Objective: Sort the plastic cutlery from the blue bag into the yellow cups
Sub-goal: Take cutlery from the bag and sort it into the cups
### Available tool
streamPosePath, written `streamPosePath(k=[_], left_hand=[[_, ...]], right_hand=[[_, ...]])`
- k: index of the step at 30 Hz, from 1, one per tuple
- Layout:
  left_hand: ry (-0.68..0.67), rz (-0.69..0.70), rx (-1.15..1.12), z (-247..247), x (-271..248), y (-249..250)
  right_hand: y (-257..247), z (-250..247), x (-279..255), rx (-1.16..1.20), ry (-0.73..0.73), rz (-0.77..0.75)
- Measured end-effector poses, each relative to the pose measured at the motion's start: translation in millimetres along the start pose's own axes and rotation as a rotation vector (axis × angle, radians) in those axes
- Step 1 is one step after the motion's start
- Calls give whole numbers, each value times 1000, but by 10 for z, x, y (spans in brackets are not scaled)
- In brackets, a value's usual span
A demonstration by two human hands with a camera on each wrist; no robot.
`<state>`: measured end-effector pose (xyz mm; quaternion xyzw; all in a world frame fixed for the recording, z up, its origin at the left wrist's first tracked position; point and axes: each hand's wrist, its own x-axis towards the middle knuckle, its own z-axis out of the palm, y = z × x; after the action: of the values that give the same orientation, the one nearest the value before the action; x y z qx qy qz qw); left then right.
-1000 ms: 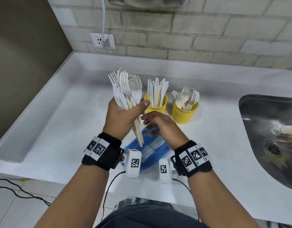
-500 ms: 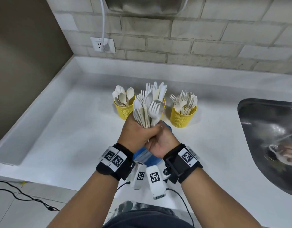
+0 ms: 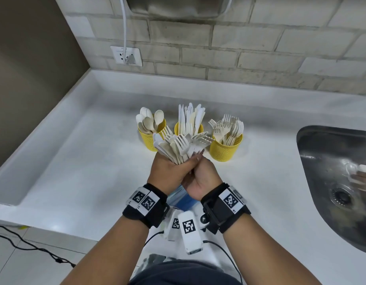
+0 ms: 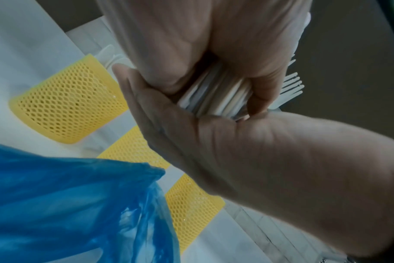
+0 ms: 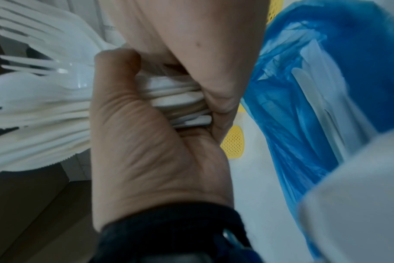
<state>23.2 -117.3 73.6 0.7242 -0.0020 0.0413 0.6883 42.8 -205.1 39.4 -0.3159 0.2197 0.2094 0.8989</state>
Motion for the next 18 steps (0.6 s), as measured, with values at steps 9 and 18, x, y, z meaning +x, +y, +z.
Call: streamPosePath(k=[9,18], left_hand=[[-42,77,22,-103,96,117],[-19,45,69,-86,193,-2]], right_hand=[[-419,-105,-202,-542,35,-294],[-872,-74,-345,-912,-158,-732]])
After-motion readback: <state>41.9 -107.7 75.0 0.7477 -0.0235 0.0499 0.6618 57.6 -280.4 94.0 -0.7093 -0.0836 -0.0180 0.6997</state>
